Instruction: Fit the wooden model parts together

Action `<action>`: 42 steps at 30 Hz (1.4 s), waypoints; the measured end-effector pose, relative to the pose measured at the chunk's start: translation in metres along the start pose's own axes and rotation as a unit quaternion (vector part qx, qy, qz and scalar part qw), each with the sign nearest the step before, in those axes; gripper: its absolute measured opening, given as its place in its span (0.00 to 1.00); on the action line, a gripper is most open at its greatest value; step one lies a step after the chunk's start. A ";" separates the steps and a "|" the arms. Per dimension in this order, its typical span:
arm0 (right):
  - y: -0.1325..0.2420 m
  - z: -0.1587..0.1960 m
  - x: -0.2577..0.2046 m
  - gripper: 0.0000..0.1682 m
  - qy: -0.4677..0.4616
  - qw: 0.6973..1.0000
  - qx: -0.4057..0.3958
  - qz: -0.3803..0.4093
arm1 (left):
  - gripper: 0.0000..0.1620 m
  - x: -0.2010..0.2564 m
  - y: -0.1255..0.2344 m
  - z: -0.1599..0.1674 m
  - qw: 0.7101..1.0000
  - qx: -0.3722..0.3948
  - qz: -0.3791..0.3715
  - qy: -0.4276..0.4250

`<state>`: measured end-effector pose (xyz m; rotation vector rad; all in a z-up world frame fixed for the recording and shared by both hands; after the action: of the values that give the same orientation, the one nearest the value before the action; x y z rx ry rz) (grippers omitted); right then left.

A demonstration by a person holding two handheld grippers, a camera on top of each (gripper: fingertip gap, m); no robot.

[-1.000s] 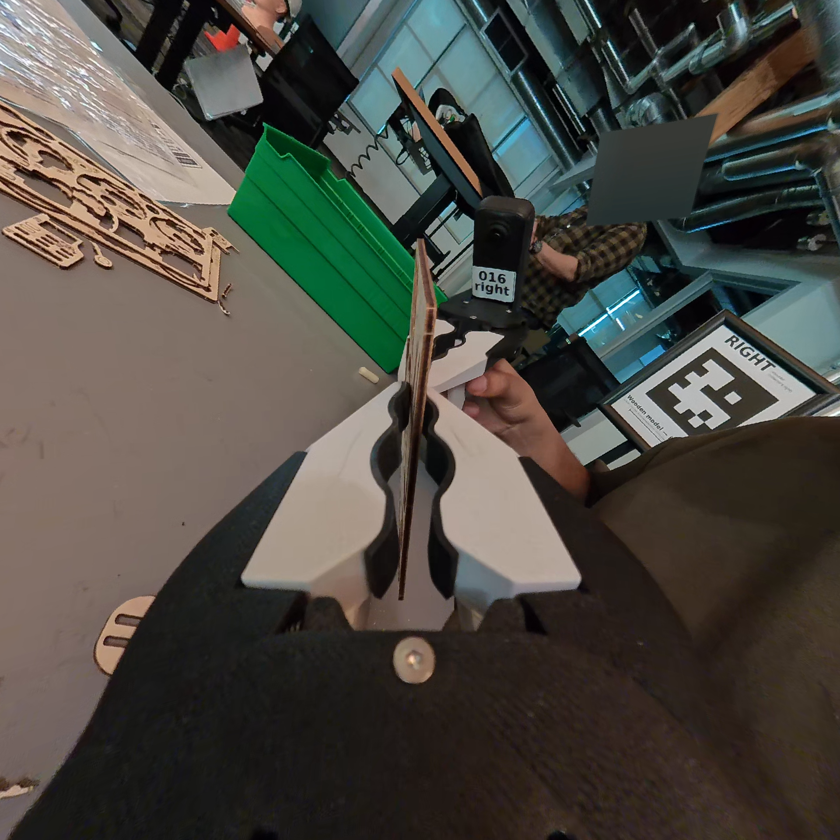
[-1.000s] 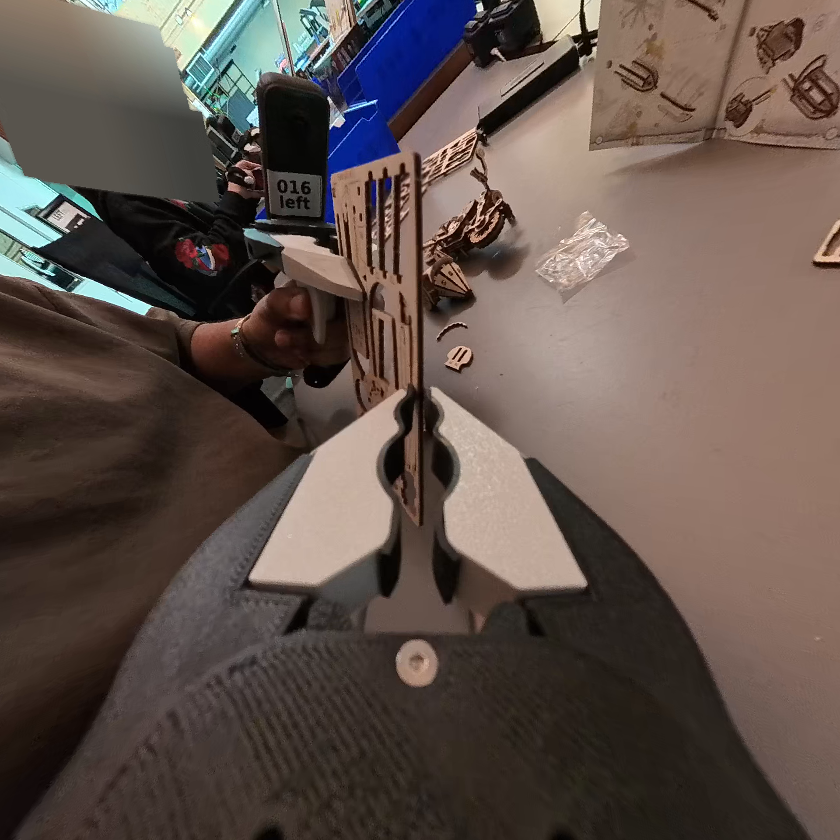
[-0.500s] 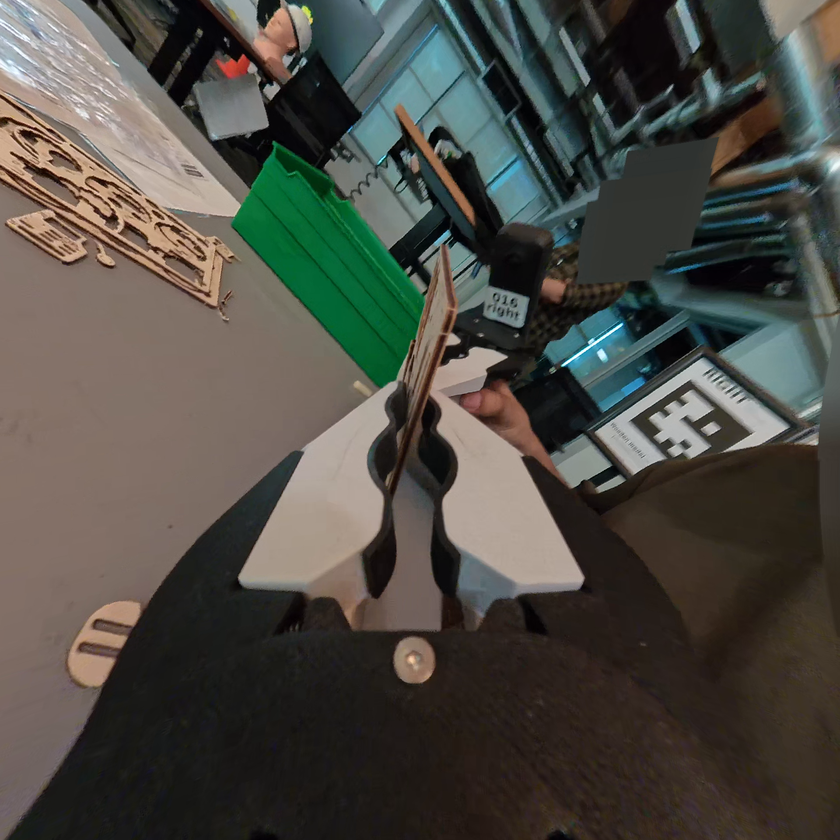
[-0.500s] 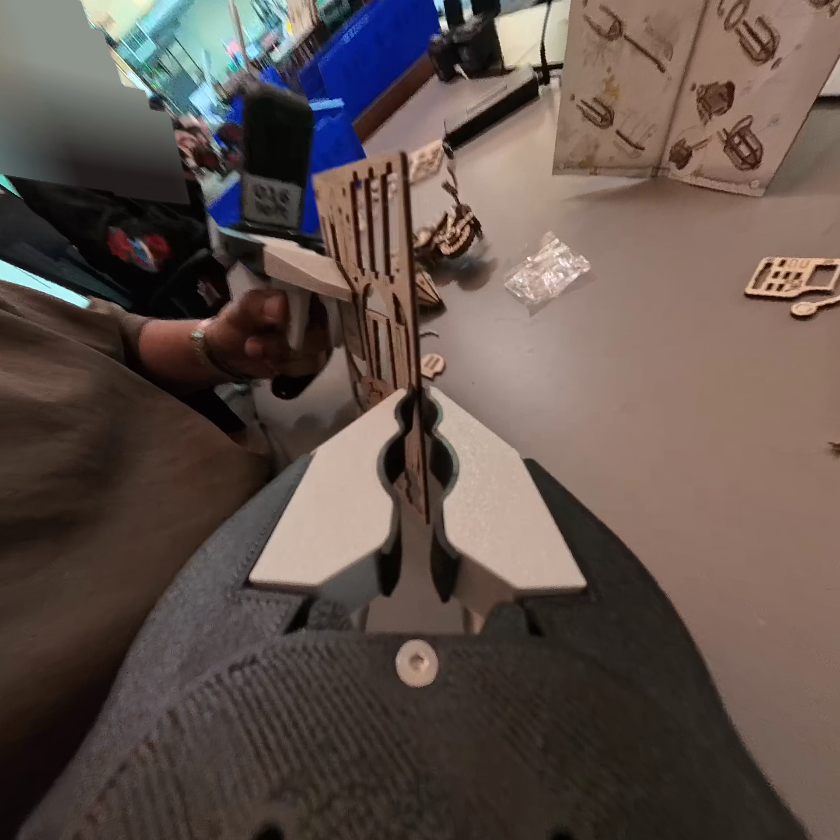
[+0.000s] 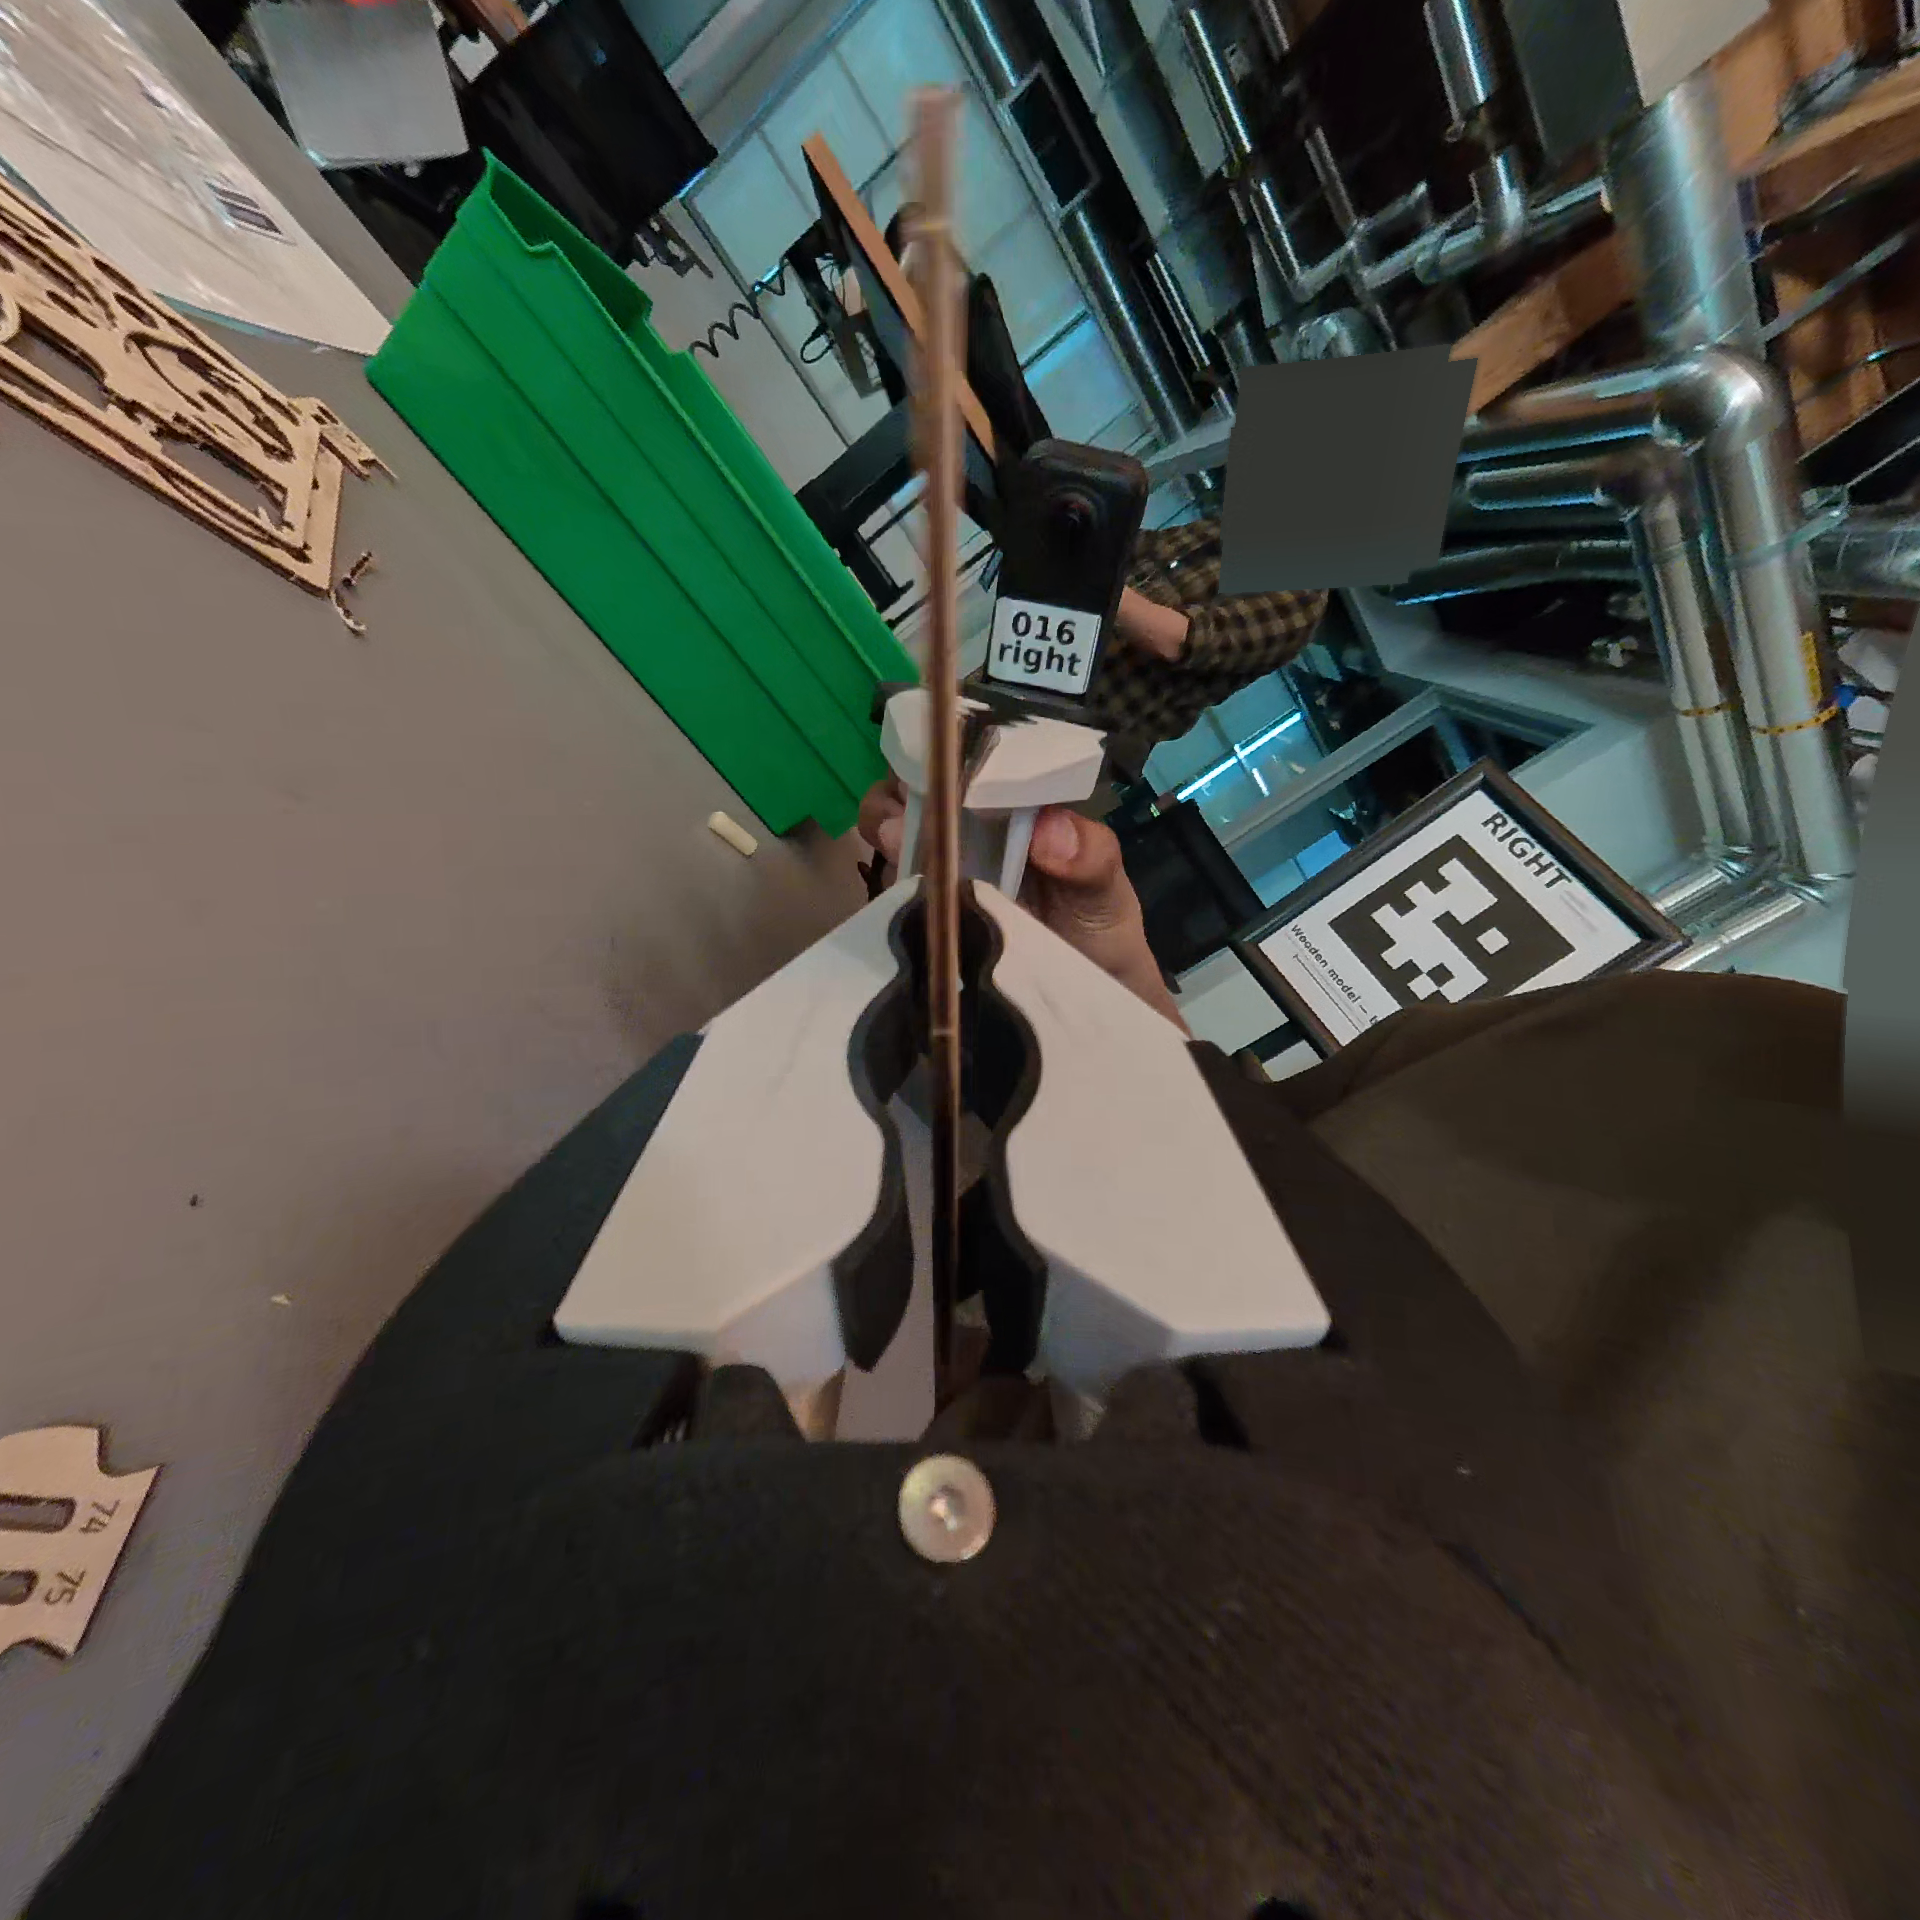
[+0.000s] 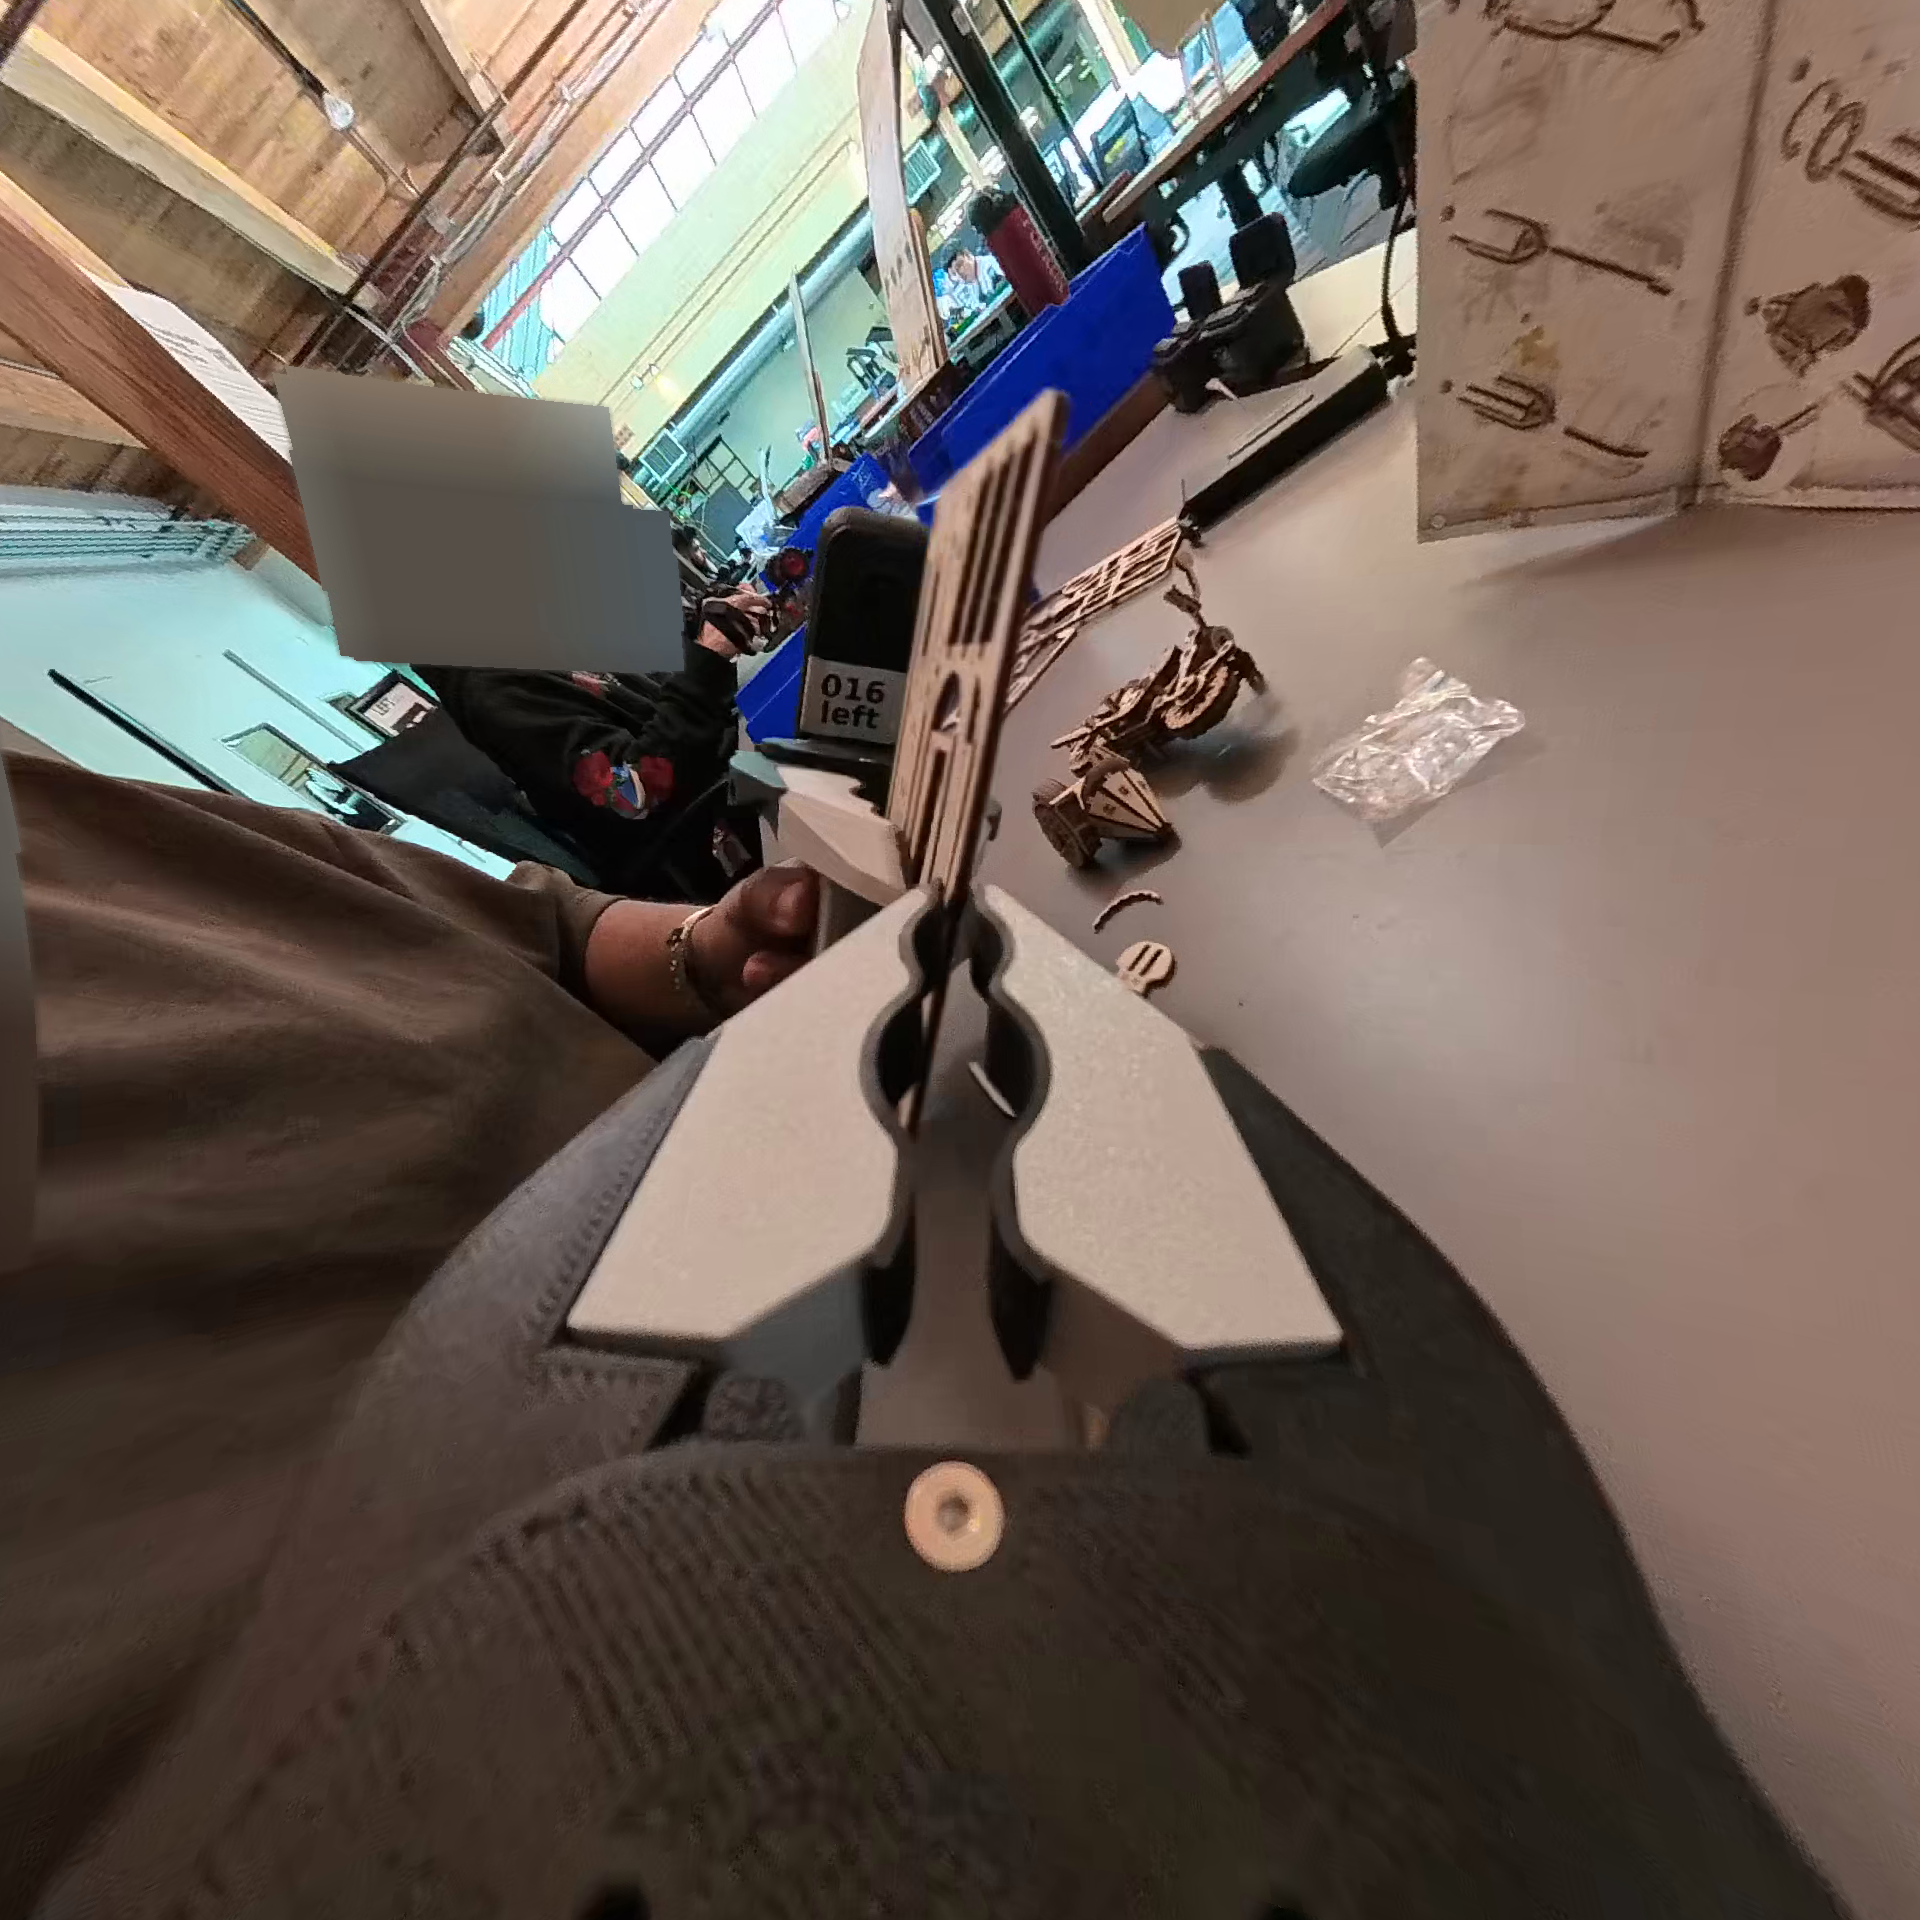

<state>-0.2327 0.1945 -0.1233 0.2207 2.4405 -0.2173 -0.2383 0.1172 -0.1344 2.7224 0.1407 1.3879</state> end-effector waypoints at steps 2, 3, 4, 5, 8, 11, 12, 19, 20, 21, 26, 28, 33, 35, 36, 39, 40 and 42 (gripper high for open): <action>0.000 0.003 0.000 0.01 -0.008 1.000 -0.004 -0.005 | 0.01 0.000 0.002 -0.004 1.000 0.014 -0.001 0.001; -0.001 0.005 0.001 0.03 -0.015 1.000 -0.008 -0.007 | 0.01 -0.001 0.003 -0.006 1.000 0.018 -0.005 -0.002; -0.002 0.006 0.001 0.03 -0.021 1.000 -0.011 -0.011 | 0.01 -0.001 0.004 -0.007 1.000 0.020 -0.007 -0.006; -0.002 0.007 0.001 0.03 -0.026 1.000 -0.013 -0.014 | 0.01 -0.001 0.005 -0.008 1.000 0.021 -0.009 -0.011; -0.004 0.009 0.001 0.01 -0.027 0.999 -0.021 -0.013 | 0.00 -0.001 0.006 -0.008 0.999 0.021 -0.015 -0.022; -0.004 0.010 0.001 0.01 -0.029 0.999 -0.023 -0.013 | 0.01 0.000 0.005 -0.008 0.999 0.019 -0.020 -0.030; -0.004 0.010 0.001 0.01 -0.030 0.999 -0.024 -0.012 | 0.01 0.000 0.005 -0.008 0.999 0.018 -0.021 -0.032; -0.002 0.013 0.002 0.01 -0.012 0.998 -0.053 0.015 | 0.01 0.001 0.003 -0.004 0.998 0.011 -0.040 -0.052; -0.002 0.013 0.001 0.01 -0.007 0.998 -0.055 0.020 | 0.01 0.002 0.003 -0.004 0.998 0.011 -0.041 -0.053; -0.002 0.012 0.000 0.01 -0.003 0.998 -0.058 0.024 | 0.01 0.002 0.003 -0.004 0.998 0.012 -0.040 -0.052; -0.001 0.014 0.001 0.01 0.010 0.996 -0.074 0.043 | 0.01 0.002 0.003 -0.002 0.997 0.008 -0.049 -0.062; -0.001 0.014 0.002 0.01 0.007 0.996 -0.073 0.047 | 0.01 0.002 0.003 -0.001 0.996 0.008 -0.053 -0.070; 0.000 0.014 0.003 0.01 0.008 0.995 -0.075 0.058 | 0.01 0.003 0.001 0.000 0.994 0.006 -0.064 -0.087; 0.000 0.015 0.003 0.01 0.008 0.995 -0.077 0.063 | 0.01 0.002 0.001 0.001 0.994 0.006 -0.065 -0.086; 0.000 0.015 0.004 0.01 0.007 0.995 -0.080 0.066 | 0.01 0.001 0.001 0.002 0.994 0.005 -0.068 -0.089; 0.001 0.017 0.005 0.01 0.003 0.994 -0.082 0.070 | 0.02 0.002 0.000 0.003 0.991 0.004 -0.078 -0.107; 0.001 0.017 0.005 0.01 0.003 0.994 -0.082 0.071 | 0.02 0.002 0.000 0.003 0.990 0.005 -0.083 -0.115; 0.001 0.017 0.006 0.01 0.005 0.994 -0.083 0.077 | 0.02 0.003 0.000 0.003 0.988 0.006 -0.091 -0.128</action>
<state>-0.2263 0.1923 -0.1400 0.3338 2.4234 0.0551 -0.2346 0.1178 -0.1340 2.7835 0.3688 0.9849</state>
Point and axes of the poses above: each gripper's, where its closed fingertips meet, y back along the fingers, z out of its underside, x = y × z across the jaws, the point moved 3 cm from there along y, back along the fingers, and after that the axes turned 15 degrees about -z, right-handed, at the moved point
